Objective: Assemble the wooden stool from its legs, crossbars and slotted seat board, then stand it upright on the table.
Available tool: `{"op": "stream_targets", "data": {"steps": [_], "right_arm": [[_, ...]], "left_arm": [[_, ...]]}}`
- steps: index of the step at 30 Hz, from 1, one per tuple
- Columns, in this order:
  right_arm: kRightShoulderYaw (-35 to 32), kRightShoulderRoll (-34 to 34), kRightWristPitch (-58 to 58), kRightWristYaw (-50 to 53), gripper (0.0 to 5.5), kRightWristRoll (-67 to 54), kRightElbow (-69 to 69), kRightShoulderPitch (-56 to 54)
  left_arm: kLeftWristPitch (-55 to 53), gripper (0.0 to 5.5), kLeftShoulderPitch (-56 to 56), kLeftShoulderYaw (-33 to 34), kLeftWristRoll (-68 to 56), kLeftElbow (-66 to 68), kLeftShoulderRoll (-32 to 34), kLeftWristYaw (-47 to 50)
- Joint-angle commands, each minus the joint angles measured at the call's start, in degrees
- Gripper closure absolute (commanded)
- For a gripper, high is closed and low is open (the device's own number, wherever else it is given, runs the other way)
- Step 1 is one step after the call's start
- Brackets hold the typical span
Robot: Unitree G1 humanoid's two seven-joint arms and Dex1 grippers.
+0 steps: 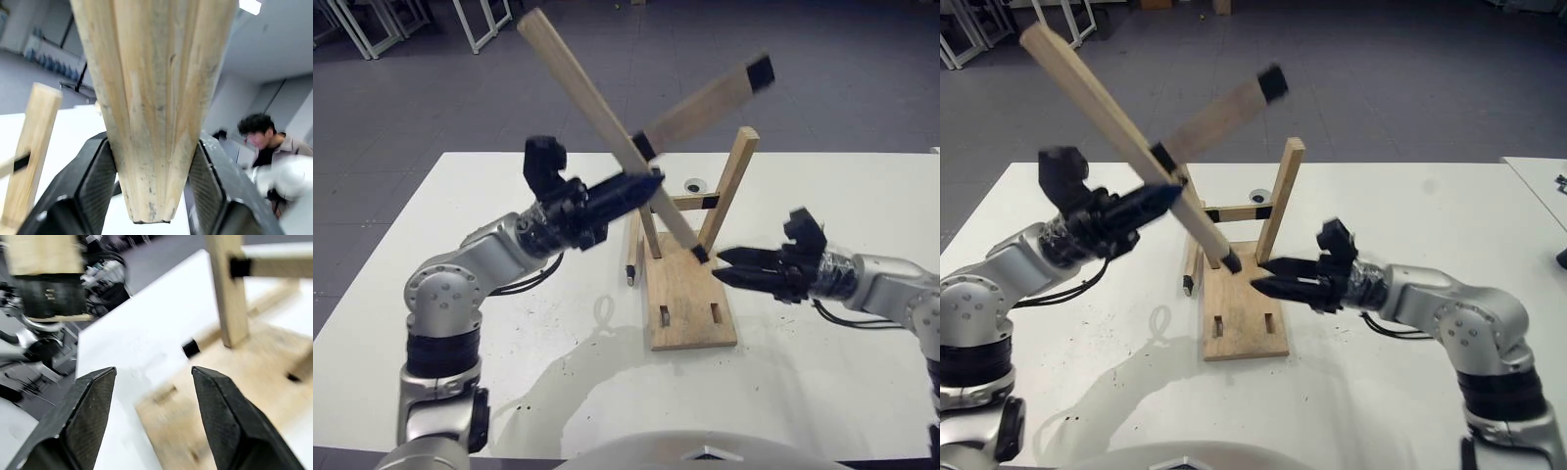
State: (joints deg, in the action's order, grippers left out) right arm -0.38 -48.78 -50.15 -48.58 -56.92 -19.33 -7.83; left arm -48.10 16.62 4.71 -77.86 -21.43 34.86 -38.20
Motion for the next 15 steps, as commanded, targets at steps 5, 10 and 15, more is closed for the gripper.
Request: {"op": "stream_targets", "data": {"steps": [5,10,15], "right_arm": [[2.2,-0.4,4.8,-5.0,2.66,9.9,1.6,2.6],[2.5,0.1,4.3,-5.8,2.66,11.2,1.1,2.7],[2.5,0.6,3.9,-5.7,2.66,12.2,0.6,3.3]], "left_arm": [[16.0,3.46,-6.2,-13.8,29.6,7.3,1.0,-20.3],[24.7,3.46,-5.2,-17.0,39.6,16.1,-2.8,-24.9],[29.0,3.46,-3.2,-18.6,45.6,23.2,-4.0,-28.7]]}}
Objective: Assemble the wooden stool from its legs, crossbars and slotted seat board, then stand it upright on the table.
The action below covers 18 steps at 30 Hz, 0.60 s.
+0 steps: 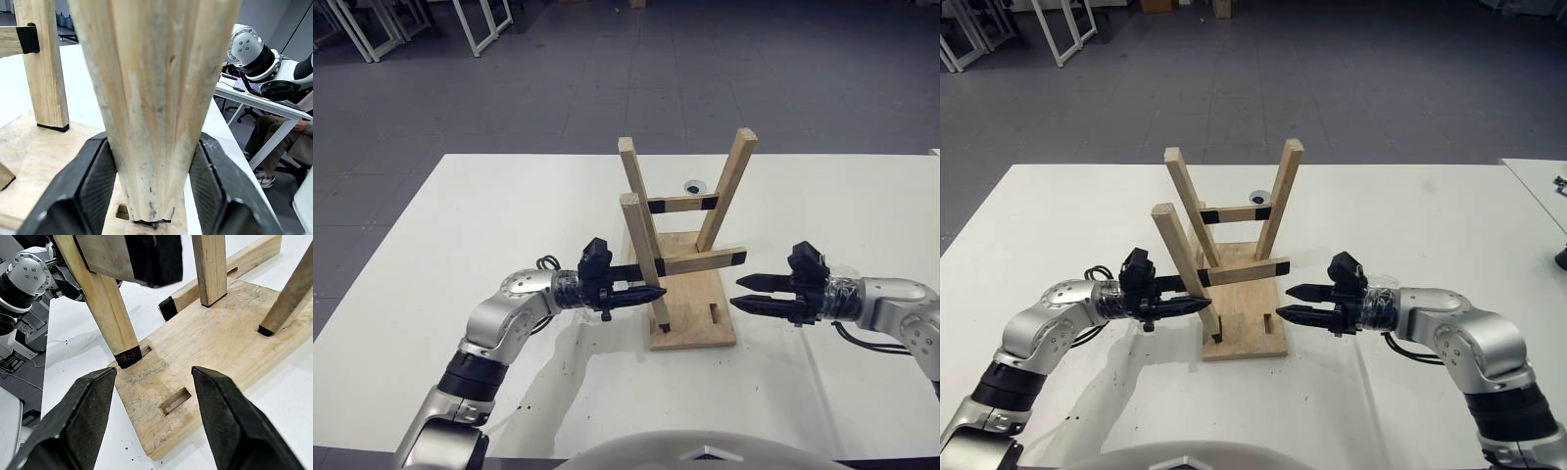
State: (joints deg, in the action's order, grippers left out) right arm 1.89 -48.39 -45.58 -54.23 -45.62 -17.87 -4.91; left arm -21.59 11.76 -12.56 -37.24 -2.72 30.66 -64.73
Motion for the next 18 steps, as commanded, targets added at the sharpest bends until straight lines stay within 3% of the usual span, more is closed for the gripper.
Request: {"op": "stream_targets", "data": {"steps": [1,8,14,18], "right_arm": [[0.2,0.4,-0.7,0.0,2.66,1.1,-0.9,0.5],[-0.2,1.5,-1.3,1.2,2.66,1.8,-1.7,1.7],[-1.4,2.6,-1.6,3.4,2.66,1.4,-2.4,3.7],[-1.6,3.1,-1.7,4.4,2.66,1.4,-2.3,4.0]], "left_arm": [[3.5,3.46,2.2,-1.9,6.6,6.5,0.5,-3.0],[12.3,3.46,0.7,-9.4,22.8,12.7,4.2,-1.6],[9.6,3.46,-10.1,-15.9,35.1,5.9,5.3,12.2],[10.9,3.46,-11.8,-17.6,38.1,8.2,4.5,19.4]]}}
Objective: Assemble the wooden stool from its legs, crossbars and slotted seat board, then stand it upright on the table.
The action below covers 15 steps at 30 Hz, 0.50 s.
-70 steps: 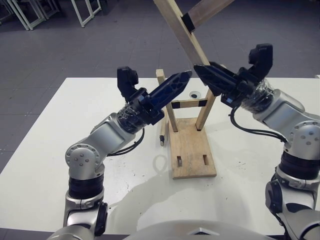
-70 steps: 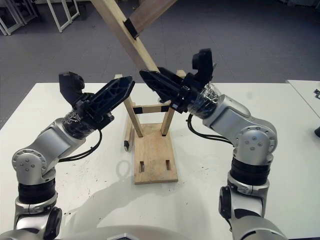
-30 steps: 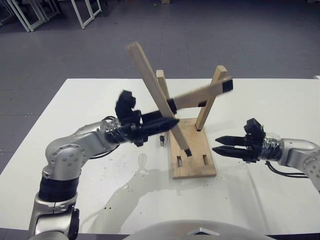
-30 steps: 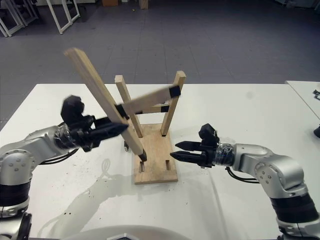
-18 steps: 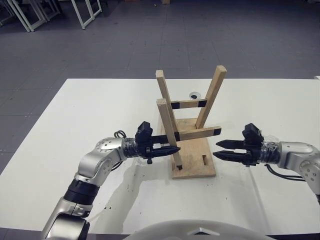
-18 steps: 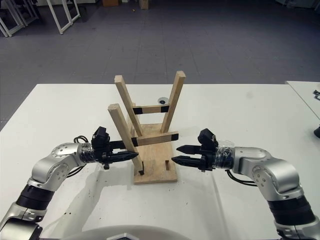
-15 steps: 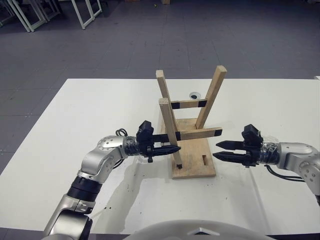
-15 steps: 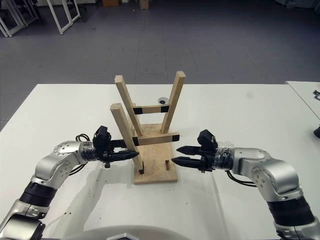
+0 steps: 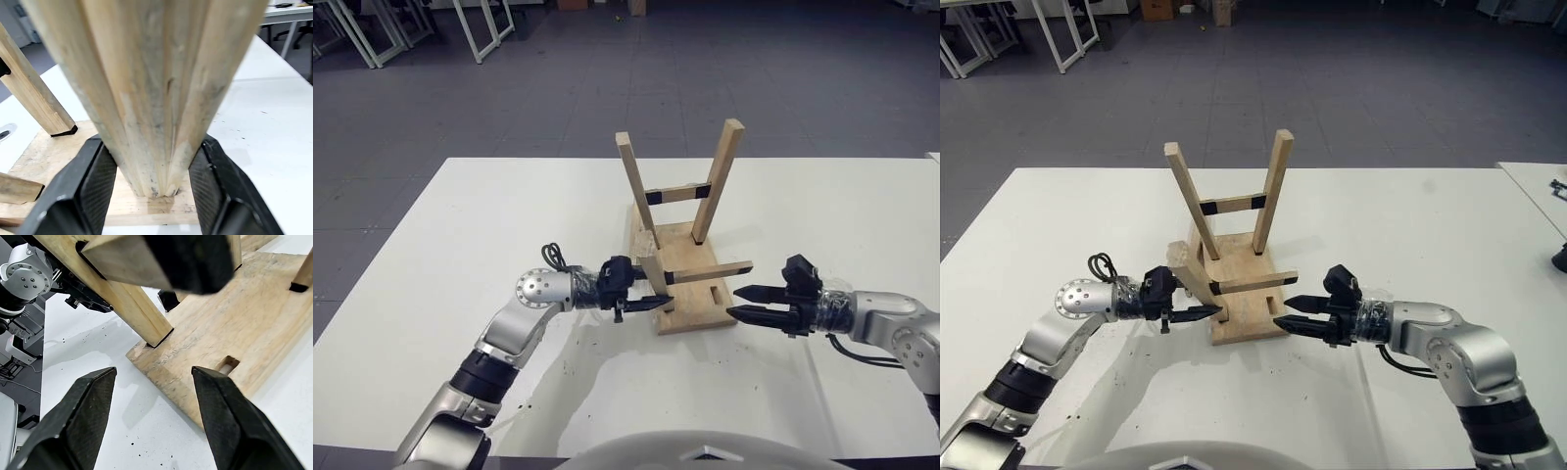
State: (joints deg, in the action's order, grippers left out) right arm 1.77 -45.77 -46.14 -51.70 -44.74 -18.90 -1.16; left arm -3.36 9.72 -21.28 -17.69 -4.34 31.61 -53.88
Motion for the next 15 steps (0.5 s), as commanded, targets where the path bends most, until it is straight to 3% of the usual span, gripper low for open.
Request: {"op": "stream_targets", "data": {"steps": [1,7,8,13,15], "right_arm": [[-1.8,0.6,-1.4,2.1,2.66,0.3,-0.9,0.2],[-2.7,1.1,-1.6,4.2,2.66,1.4,2.4,-1.5],[-2.6,1.2,-1.6,4.4,2.66,1.5,2.6,-1.5],[-2.7,1.6,-2.1,4.8,2.66,1.4,2.2,-1.1],[-2.9,1.8,-2.4,4.9,2.66,1.3,2.0,-1.0]], "left_arm": [[-6.9,3.46,-8.9,-8.5,17.7,9.6,3.5,9.2],[-6.6,3.46,2.9,-2.9,5.4,3.2,0.9,6.3],[-7.3,3.08,4.4,-2.2,3.6,2.1,0.7,5.2],[-11.8,2.38,4.4,2.7,-1.9,-3.7,1.2,1.6],[-14.4,2.38,1.0,5.5,-2.7,-7.0,2.8,2.9]]}}
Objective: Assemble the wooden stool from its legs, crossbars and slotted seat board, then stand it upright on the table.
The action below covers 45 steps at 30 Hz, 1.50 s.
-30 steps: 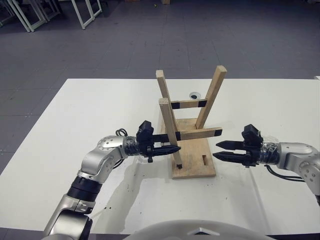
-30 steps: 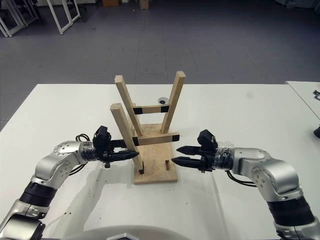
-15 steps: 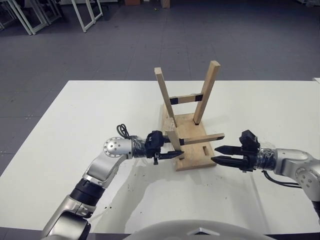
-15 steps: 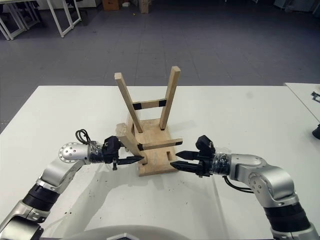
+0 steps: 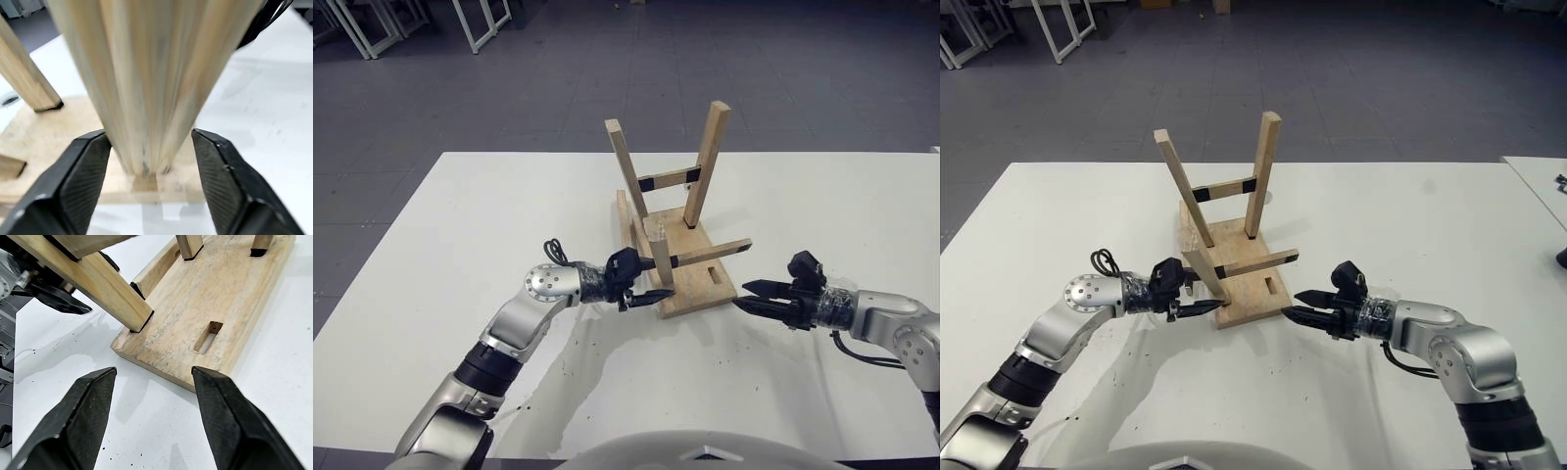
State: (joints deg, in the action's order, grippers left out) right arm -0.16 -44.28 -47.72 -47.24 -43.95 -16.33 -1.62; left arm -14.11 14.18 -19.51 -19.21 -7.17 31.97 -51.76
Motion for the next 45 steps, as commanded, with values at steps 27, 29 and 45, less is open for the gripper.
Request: {"op": "stream_targets", "data": {"steps": [27,29,45], "right_arm": [[-1.2,3.2,-2.5,2.4,2.66,2.0,-1.6,0.1],[-1.1,3.4,-2.5,2.5,2.66,2.2,-1.9,0.5],[-0.8,3.1,-2.8,1.4,2.66,3.8,-1.4,0.2]], "left_arm": [[-32.4,2.38,-5.8,17.7,11.3,1.5,-17.1,46.6],[-32.9,2.38,-7.6,20.2,11.3,1.6,-14.9,46.0],[-27.9,2.38,-6.7,20.5,8.1,-3.1,-25.4,47.2]]}}
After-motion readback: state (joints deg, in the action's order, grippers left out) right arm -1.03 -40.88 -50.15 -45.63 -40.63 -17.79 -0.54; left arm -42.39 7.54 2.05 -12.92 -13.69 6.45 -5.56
